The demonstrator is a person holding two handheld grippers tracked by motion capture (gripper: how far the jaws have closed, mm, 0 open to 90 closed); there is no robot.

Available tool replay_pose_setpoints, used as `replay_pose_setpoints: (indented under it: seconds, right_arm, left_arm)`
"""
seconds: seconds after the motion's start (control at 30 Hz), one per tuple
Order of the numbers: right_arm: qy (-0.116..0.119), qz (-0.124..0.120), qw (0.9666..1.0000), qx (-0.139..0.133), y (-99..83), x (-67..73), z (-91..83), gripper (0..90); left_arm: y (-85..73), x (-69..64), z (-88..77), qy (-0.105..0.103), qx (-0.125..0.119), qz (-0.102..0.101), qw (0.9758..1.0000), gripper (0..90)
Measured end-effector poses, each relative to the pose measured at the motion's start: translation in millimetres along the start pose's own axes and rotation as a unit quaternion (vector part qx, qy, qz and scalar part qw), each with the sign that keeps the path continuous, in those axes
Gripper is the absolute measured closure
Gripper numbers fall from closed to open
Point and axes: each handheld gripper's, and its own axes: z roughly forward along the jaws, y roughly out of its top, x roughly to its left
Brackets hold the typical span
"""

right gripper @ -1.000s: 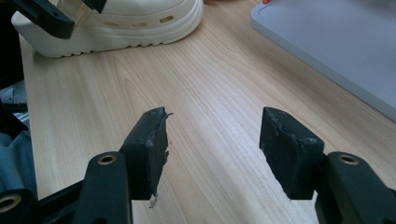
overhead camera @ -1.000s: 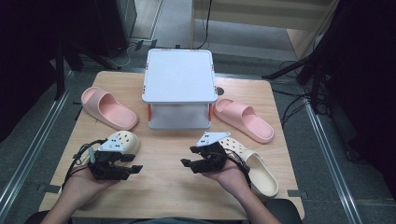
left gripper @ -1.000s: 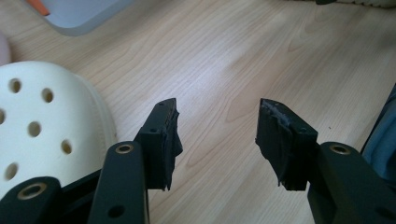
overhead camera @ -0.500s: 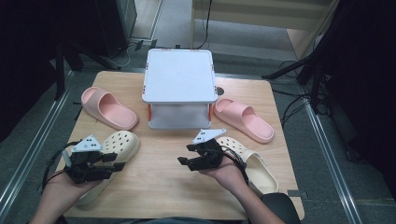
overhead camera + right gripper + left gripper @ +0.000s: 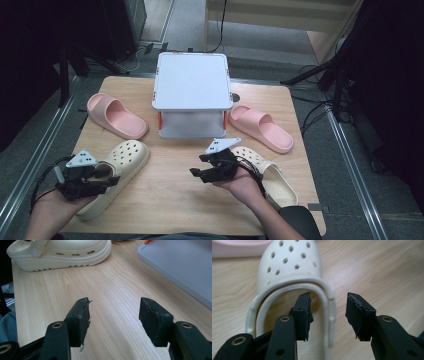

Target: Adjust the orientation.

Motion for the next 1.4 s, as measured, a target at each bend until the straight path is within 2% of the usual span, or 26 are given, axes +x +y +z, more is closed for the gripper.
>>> replay_pose_setpoints:
  seconds: [0.07, 0.13, 0.23, 0.3, 0.33, 0.4, 0.47, 0.63, 0.67, 0.7, 0.77, 0.8, 0.9, 0.97, 1.13, 1.4]
  right_arm:
    - [0.0, -0.001, 1.0, -0.001, 0.0, -0.3, -0.1, 42.2]
    - [0.001, -0.001, 1.0, 0.001, 0.0, -0.5, 0.5, 42.2]
    - [0.0, -0.002, 1.0, 0.004, 0.1, 0.4, 1.9, 42.1]
    - [-0.001, -0.006, 1.0, 0.004, 0.0, 1.1, 2.3, 42.2]
    - [-0.002, -0.007, 1.0, 0.005, 0.0, 1.4, 2.1, 42.2]
    - [-0.002, -0.007, 1.0, 0.005, 0.0, 1.3, 2.1, 42.2]
    - [-0.002, -0.006, 1.0, 0.004, 0.0, 0.8, 2.3, 42.2]
    - [-0.004, -0.006, 1.0, 0.001, 0.3, 0.4, 1.4, 42.2]
    - [-0.004, -0.006, 1.0, 0.0, 0.3, 0.5, 1.3, 42.2]
    - [-0.005, -0.006, 1.0, 0.0, 0.4, 0.6, 1.0, 42.2]
    - [-0.007, -0.003, 1.0, -0.001, 0.3, 0.5, 0.4, 42.3]
    - [-0.008, -0.003, 1.0, -0.003, 0.1, 0.4, 0.0, 42.3]
    - [-0.01, -0.002, 0.9999, -0.006, -0.4, -0.2, -1.3, 42.4]
    - [-0.012, 0.001, 0.9999, -0.008, -1.0, -0.1, -2.3, 42.4]
    - [-0.021, 0.005, 0.9996, -0.016, -3.8, -0.2, -7.6, 42.5]
    - [-0.035, 0.017, 0.9989, -0.026, -10.6, -0.8, -17.1, 42.7]
  left_arm:
    - [-2.1, 2.5, 4.7, -0.003, 0.005, -0.005, 1.0, 56.5]
    - [-2.6, 3.5, 11.8, -0.021, 0.009, -0.016, 0.9996, 58.1]
    - [-0.7, 2.8, 21.1, -0.013, 0.021, -0.009, 0.9997, 63.4]
    - [-0.3, 2.9, 22.6, -0.011, 0.019, -0.008, 0.9997, 67.2]
    - [0.1, 4.7, 26.0, -0.032, 0.014, -0.014, 0.9993, 73.3]
    - [0.6, 4.3, 26.1, -0.028, 0.013, -0.012, 0.9995, 75.5]
    - [2.8, 4.6, 22.1, -0.015, 0.005, -0.016, 0.9997, 77.0]
    - [6.5, 9.6, 17.0, -0.024, -0.001, -0.03, 0.9993, 77.6]
    - [9.9, 10.2, 13.3, -0.031, -0.015, -0.039, 0.9986, 77.6]
    - [12.3, 9.4, 11.3, -0.036, -0.022, -0.04, 0.9983, 77.7]
    - [18.5, 5.3, 9.2, -0.042, -0.033, -0.032, 0.998, 77.7]
    - [22.1, 1.9, 8.9, -0.038, -0.039, -0.024, 0.9982, 77.7]
    - [33.6, -7.7, 11.9, -0.051, -0.044, -0.011, 0.9976, 77.7]
    - [42.5, -14.7, 16.9, -0.064, -0.043, -0.003, 0.997, 77.6]
    - [64.7, -34.4, 34.2, -0.082, -0.035, 0.033, 0.9955, 77.6]
    - [92.9, -56.3, 57.8, -0.103, -0.018, 0.061, 0.9926, 77.4]
